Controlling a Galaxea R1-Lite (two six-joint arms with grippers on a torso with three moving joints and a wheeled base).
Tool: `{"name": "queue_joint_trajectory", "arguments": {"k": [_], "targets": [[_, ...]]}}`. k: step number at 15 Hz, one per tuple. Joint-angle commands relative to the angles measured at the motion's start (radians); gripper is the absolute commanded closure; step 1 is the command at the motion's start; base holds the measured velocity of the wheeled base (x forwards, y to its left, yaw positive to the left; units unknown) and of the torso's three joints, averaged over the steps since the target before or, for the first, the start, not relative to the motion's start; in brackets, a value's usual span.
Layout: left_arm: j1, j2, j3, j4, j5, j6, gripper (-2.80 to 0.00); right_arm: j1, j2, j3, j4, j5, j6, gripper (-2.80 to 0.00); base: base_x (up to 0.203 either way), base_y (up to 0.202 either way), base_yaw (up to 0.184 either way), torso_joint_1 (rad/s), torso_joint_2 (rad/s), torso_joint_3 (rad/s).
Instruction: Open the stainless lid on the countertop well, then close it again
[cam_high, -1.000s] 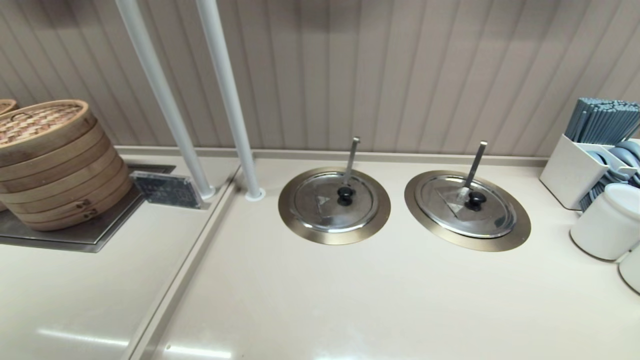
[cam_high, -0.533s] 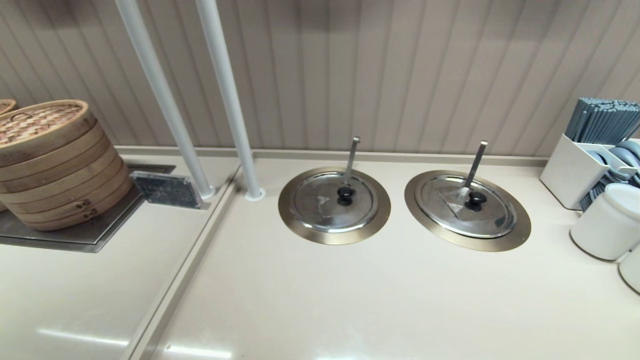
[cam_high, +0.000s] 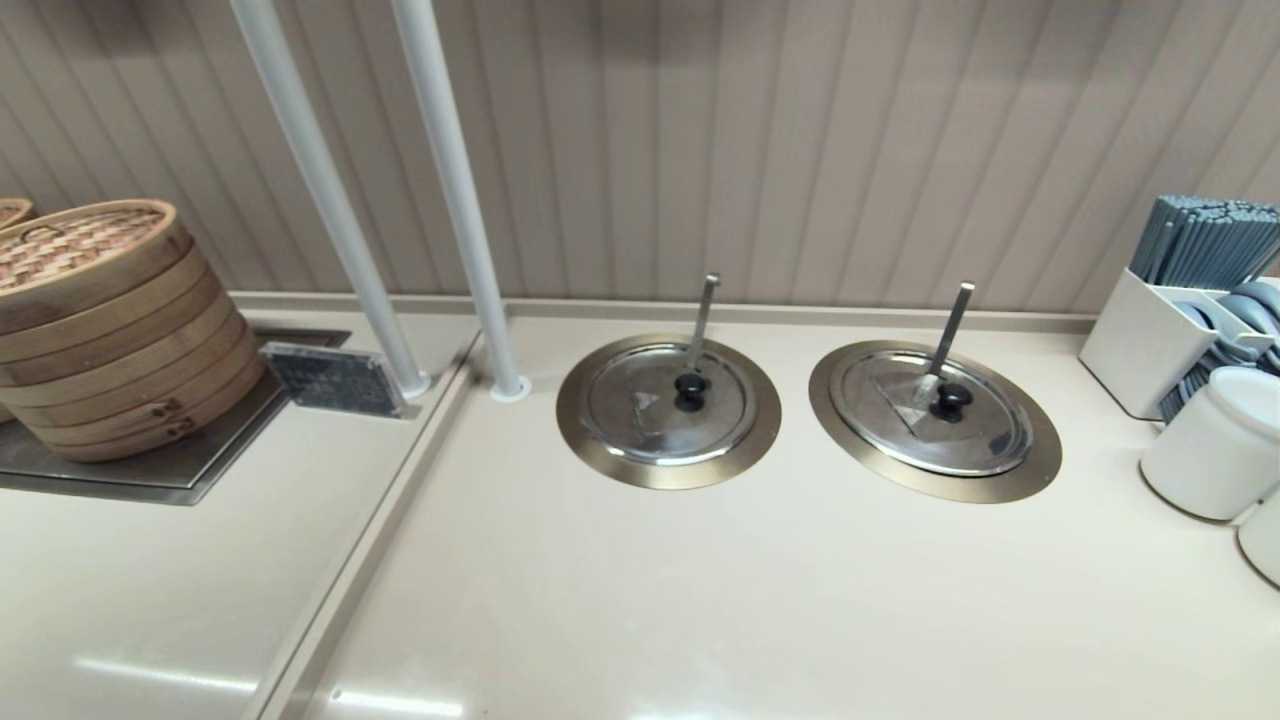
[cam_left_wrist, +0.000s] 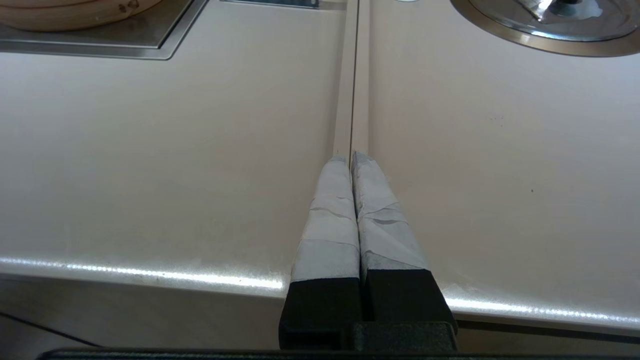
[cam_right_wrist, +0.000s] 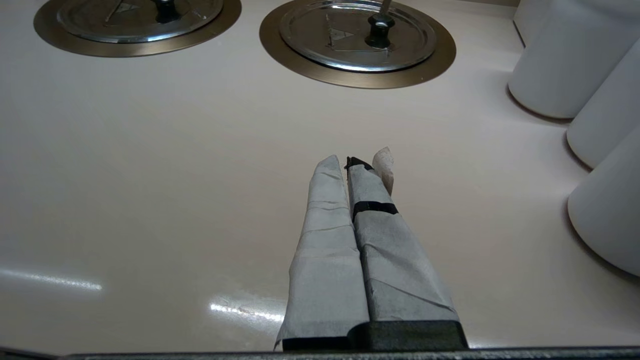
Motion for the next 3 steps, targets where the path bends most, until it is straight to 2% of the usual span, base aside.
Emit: {"name": "queue_joint_trajectory", "arguments": {"k": [1,3], "targets": [[0.000,0.000,0.000,0.001,0.000,0.000,0.00,0.000,0.004,0.001,0.000,-0.002,0.014,0.00,0.000,0.000,0.000,0.000,0.00,0.000],[0.000,0.000,0.000,0.001,0.000,0.000,0.00,0.000,0.004,0.001,-0.002,-0.007,0.039,0.00,0.000,0.000,0.000,0.000,0.00,0.000]]}}
